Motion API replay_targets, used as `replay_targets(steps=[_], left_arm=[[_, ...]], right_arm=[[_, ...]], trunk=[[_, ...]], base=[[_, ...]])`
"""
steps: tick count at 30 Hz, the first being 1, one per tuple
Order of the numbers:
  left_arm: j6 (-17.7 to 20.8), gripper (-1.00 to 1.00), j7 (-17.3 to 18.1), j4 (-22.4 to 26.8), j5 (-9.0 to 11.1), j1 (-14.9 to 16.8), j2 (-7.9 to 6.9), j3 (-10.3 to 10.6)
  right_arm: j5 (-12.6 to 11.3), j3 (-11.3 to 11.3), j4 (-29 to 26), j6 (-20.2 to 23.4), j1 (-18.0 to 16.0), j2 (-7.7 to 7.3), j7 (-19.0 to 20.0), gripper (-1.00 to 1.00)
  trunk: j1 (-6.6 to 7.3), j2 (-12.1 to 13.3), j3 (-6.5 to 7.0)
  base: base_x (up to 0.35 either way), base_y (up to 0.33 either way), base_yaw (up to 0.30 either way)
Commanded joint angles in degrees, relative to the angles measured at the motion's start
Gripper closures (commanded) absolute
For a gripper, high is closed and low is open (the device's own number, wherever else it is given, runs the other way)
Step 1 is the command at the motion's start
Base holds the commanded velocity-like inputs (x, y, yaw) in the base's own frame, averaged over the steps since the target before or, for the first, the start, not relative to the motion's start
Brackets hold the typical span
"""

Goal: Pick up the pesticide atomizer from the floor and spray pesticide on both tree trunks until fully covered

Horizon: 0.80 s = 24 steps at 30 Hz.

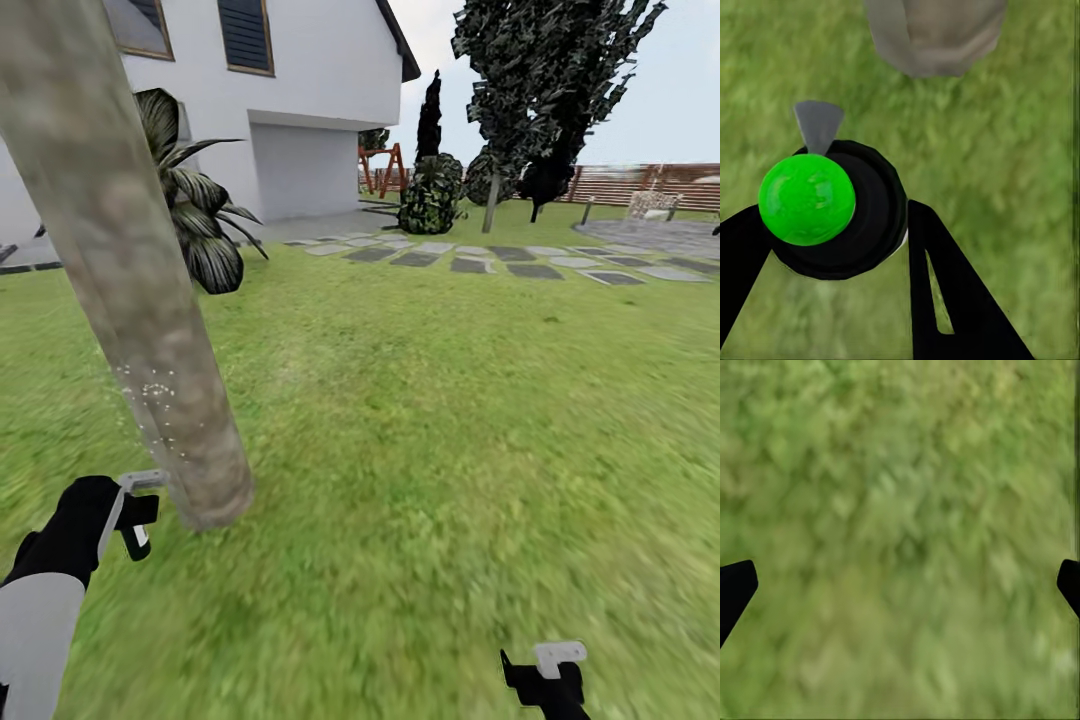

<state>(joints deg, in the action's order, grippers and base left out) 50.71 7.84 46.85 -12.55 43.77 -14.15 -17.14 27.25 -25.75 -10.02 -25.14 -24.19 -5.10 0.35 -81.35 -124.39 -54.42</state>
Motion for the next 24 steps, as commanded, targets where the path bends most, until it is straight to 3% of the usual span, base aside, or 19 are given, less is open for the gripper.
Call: replay_targets(steps=[1, 8, 16, 24], left_arm=[[0.0, 1.00, 0.0, 0.0, 0.0, 0.0, 0.00, 0.0], [-0.1, 1.00, -0.1, 0.0, 0.0, 0.0, 0.31, 0.0], [-0.1, 1.00, -0.1, 0.0, 0.0, 0.0, 0.35, 0.0], [-0.1, 1.00, -0.2, 0.0, -0.3, 0.0, 0.20, 0.0]], right_arm=[[0.0, 0.0, 0.0, 0.0, 0.0, 0.00, 0.0, -1.00], [0.0, 0.0, 0.0, 0.0, 0.0, 0.00, 0.0, -1.00], [0.0, 0.0, 0.0, 0.0, 0.0, 0.00, 0.0, -1.00], [0.0, 0.0, 0.0, 0.0, 0.0, 0.00, 0.0, -1.00]], trunk=[[0.00, 0.0, 0.00], [0.00, 0.0, 0.00], [0.00, 0.0, 0.00], [0.00, 0.0, 0.00]], base=[[0.180, -0.241, 0.005], [0.164, -0.245, 0.001], [0.024, -0.273, 0.000], [0.114, -0.275, 0.237]])
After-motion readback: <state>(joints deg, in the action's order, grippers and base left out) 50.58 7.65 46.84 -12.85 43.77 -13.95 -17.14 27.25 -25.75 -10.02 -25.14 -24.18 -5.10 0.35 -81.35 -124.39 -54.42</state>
